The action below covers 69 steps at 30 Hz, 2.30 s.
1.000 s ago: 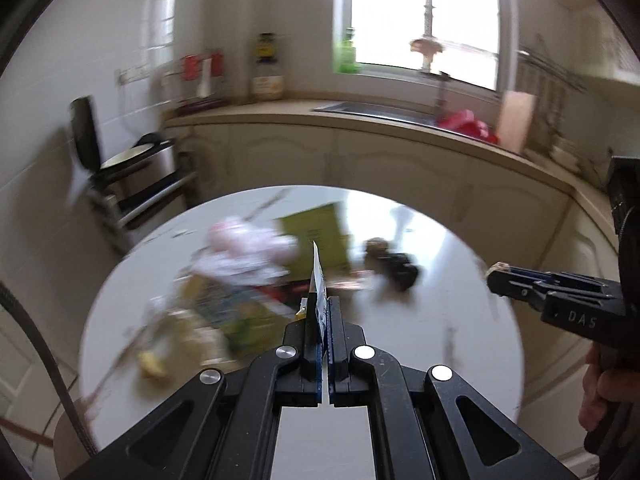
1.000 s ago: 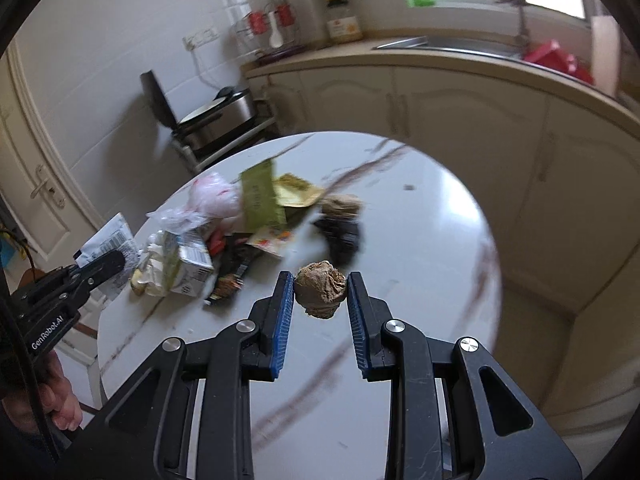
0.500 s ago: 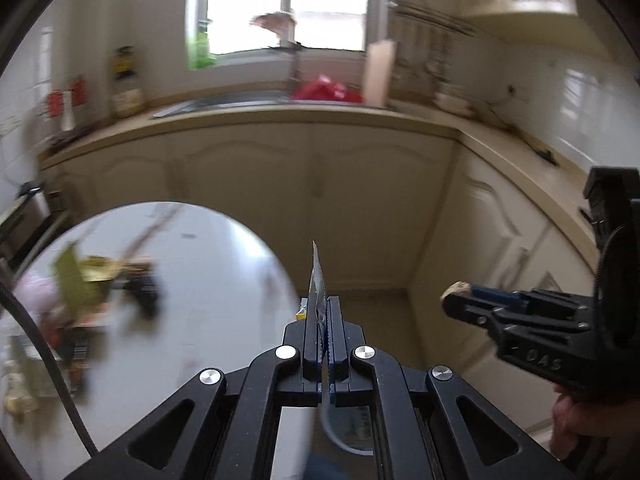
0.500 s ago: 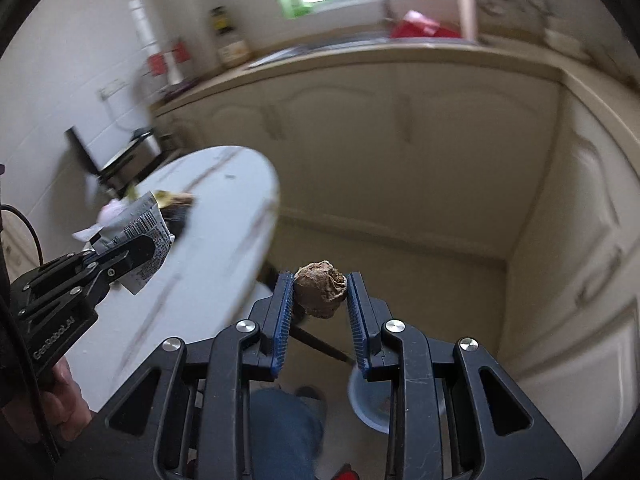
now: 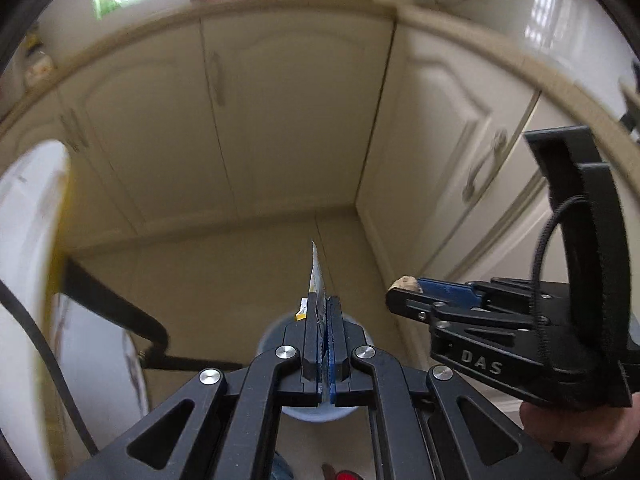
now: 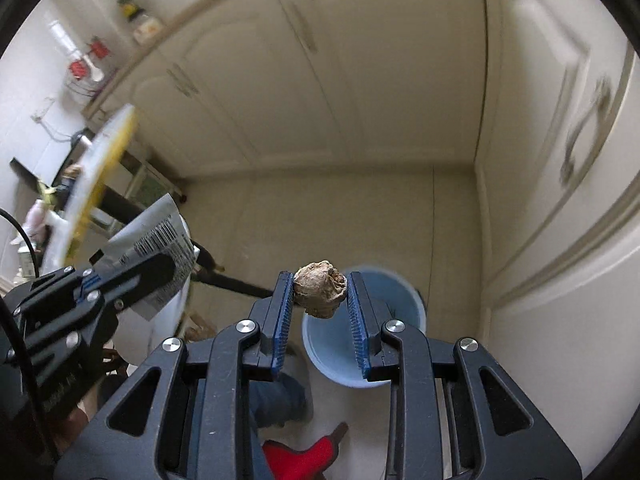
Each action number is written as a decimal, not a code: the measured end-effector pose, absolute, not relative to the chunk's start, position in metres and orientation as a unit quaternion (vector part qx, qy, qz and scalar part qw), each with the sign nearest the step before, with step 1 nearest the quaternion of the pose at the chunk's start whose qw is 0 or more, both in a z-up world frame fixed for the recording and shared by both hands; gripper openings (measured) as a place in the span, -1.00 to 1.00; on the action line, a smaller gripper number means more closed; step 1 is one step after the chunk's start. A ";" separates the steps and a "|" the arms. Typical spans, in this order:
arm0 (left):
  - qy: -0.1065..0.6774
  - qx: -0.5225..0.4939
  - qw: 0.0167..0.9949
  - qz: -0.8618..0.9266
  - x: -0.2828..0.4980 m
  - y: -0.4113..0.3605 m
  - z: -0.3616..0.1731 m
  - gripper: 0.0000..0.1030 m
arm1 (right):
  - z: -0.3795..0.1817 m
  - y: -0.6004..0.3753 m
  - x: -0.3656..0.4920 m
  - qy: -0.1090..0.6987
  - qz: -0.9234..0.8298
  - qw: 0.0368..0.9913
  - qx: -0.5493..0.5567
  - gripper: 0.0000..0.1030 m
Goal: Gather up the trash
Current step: 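Carry the paper scrap and brown paper ball over the wastebasket, then open both tools to drop the items into the wastebasket, then bring both tools back over the table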
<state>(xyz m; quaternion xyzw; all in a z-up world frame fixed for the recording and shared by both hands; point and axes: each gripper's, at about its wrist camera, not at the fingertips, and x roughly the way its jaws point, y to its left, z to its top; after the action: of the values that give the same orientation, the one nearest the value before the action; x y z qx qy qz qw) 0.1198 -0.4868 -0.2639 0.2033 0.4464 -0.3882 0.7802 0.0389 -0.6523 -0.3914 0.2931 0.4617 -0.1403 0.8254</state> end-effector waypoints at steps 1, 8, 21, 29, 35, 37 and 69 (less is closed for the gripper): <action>0.454 0.208 0.776 -0.386 0.125 -0.492 -0.273 -1.00 | -0.405 -0.656 0.040 0.470 -0.139 0.818 0.300 -0.51; 0.522 0.227 0.734 -0.370 0.173 -0.532 -0.345 -1.00 | -0.479 -0.669 0.058 0.526 -0.128 0.772 0.334 -0.50; 0.525 0.239 0.734 -0.357 0.210 -0.575 -0.382 0.15 | -0.514 -0.686 0.059 0.543 -0.159 0.741 0.362 0.77; 0.465 0.257 0.766 -0.361 0.187 -0.583 -0.369 0.51 | -0.494 -0.689 0.041 0.523 -0.196 0.744 0.368 1.00; 0.417 0.242 0.794 -0.371 0.169 -0.563 -0.340 0.51 | -0.451 -0.681 0.031 0.491 -0.213 0.766 0.356 1.00; 0.397 0.229 0.806 -0.374 0.160 -0.556 -0.321 0.51 | -0.430 -0.676 0.029 0.476 -0.215 0.779 0.347 1.00; 0.222 -0.001 0.968 -0.115 0.056 -0.230 -0.159 0.99 | -0.123 -0.389 0.137 0.263 -0.029 0.959 0.105 1.00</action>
<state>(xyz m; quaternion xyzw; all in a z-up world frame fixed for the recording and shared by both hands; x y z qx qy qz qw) 0.0564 -0.2295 -0.1588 -0.0005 0.2225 -0.1153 0.9681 0.1369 -0.3893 -0.1228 0.1046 0.2629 -0.0293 0.9587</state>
